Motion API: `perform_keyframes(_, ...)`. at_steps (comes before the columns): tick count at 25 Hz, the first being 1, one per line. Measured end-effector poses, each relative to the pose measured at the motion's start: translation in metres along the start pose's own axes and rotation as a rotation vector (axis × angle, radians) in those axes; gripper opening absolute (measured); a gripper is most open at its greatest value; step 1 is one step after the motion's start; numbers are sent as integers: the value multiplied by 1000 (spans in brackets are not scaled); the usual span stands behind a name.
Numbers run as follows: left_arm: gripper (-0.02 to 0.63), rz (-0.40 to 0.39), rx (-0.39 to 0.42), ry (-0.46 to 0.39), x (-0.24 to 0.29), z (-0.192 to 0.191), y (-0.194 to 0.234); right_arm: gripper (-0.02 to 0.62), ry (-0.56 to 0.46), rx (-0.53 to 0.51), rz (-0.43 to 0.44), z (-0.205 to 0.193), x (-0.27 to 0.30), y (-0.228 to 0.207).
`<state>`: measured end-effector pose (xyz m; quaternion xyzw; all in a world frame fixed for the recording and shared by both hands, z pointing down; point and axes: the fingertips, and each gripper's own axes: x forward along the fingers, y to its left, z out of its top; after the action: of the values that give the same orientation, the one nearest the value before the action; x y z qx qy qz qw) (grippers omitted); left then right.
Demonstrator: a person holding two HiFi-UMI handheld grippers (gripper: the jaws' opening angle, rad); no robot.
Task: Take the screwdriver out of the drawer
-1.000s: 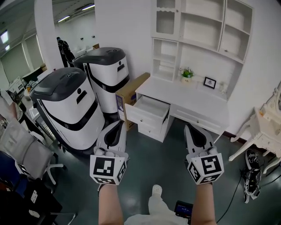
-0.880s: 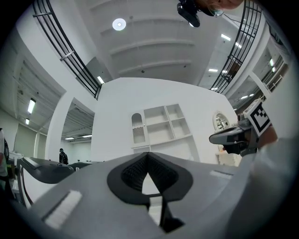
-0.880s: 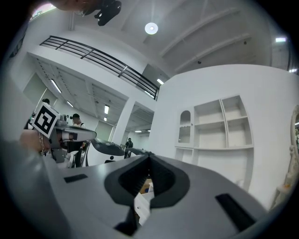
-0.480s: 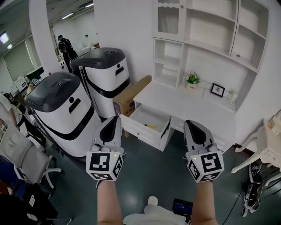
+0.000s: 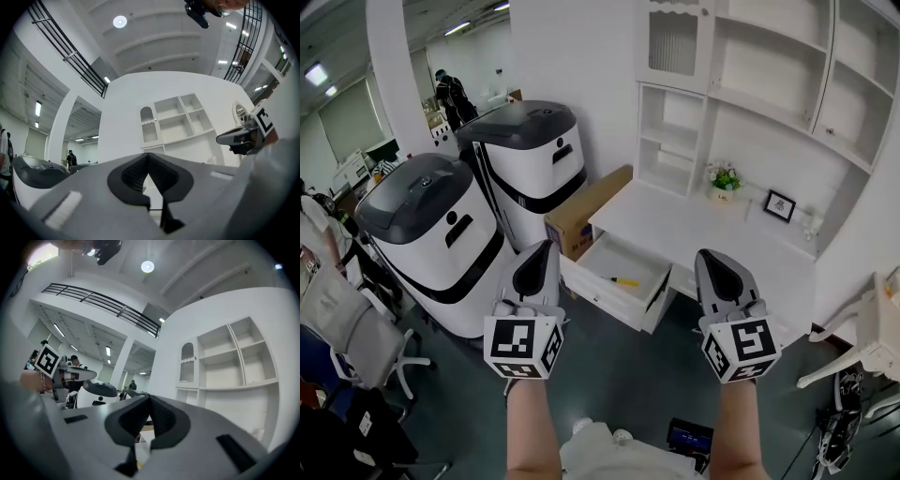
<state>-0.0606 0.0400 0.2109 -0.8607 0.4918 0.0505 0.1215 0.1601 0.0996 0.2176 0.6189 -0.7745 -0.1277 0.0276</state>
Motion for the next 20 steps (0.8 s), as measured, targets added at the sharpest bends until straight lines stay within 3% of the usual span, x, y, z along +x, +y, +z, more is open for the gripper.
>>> perform_keyframes(11,6,26,-21,18,56,-29,30,6,34,22,2,-32,59,-22)
perform_keyframes(20,6,30,-28,36,127,-58,74,6,56,22,-1,-52,145,-41)
